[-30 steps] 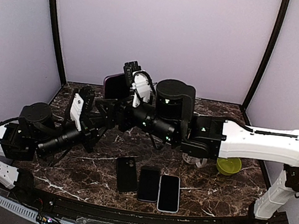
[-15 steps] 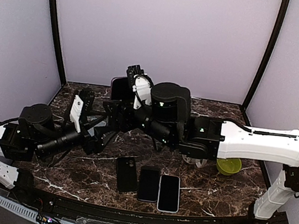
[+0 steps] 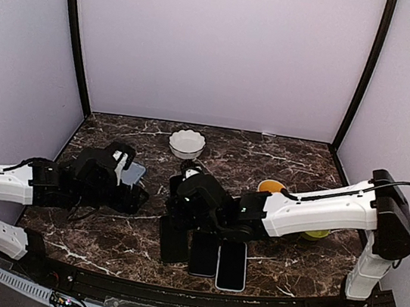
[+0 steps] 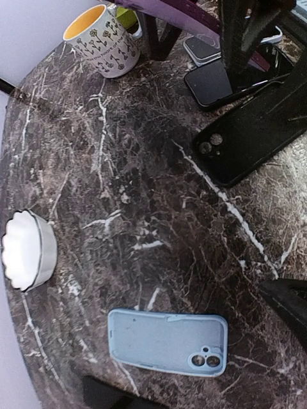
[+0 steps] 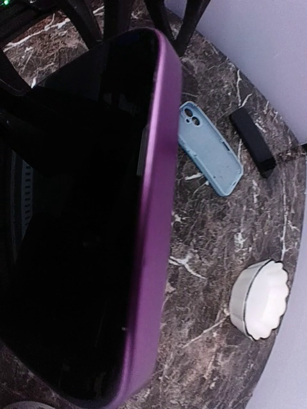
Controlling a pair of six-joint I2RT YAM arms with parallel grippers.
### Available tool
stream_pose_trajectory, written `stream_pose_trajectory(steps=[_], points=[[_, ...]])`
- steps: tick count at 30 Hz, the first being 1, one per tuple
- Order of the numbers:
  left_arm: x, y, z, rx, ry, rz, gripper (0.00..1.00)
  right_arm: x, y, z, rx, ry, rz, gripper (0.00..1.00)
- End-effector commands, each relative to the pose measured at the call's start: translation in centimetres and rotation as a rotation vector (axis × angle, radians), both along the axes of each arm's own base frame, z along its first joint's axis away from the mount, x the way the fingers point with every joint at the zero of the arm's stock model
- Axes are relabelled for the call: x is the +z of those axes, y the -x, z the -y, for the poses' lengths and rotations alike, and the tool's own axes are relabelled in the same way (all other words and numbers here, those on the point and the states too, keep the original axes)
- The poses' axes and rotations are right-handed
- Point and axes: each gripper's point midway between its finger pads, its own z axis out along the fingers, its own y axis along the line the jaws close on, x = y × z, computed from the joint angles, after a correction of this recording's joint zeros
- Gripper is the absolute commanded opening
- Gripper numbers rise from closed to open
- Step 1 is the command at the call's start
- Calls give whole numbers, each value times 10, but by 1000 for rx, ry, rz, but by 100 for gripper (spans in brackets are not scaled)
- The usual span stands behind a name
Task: Put the phone into the phone case
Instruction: Install the phone into the phone case.
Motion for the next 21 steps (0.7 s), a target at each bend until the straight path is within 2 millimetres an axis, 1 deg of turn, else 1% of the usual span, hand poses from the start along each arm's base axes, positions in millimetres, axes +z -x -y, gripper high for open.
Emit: stream_pose_trajectory(steps=[1,2,3,4,5,8,10,12,15,18,21], points=[[-28,-12,3,-8,47,-136,80,-3,1,-20,-14,-117,-62,0],[-33,-13,5,-20,55,-165,80,-7,4,-25,-1,-136,-76,0],[-46,-21,0,5,39,-201,80,-12,7,-29,10,-144,-90,0],[-50,-22,1,6,43,-229,80,-15,11,-32,16,-154,-103,0],[-64,-26,-5,31,21,-267,80,-19,14,-34,16,-155,-113,0],[-83,-27,-12,63,1,-319,80,-31,19,-36,11,-159,-140,0],[-90,-27,-16,82,-1,-329,80,-38,22,-39,8,-163,-162,0],[-92,-27,-18,94,0,-328,80,-46,24,-39,-4,-146,-181,0],[-91,-28,-19,98,2,-311,80,-61,28,-33,-39,-77,-197,0],[-90,-29,-19,95,-1,-304,80,-70,35,-33,-45,-49,-211,0],[-91,-30,-18,94,0,-311,80,-77,35,-31,-64,-8,-206,0]])
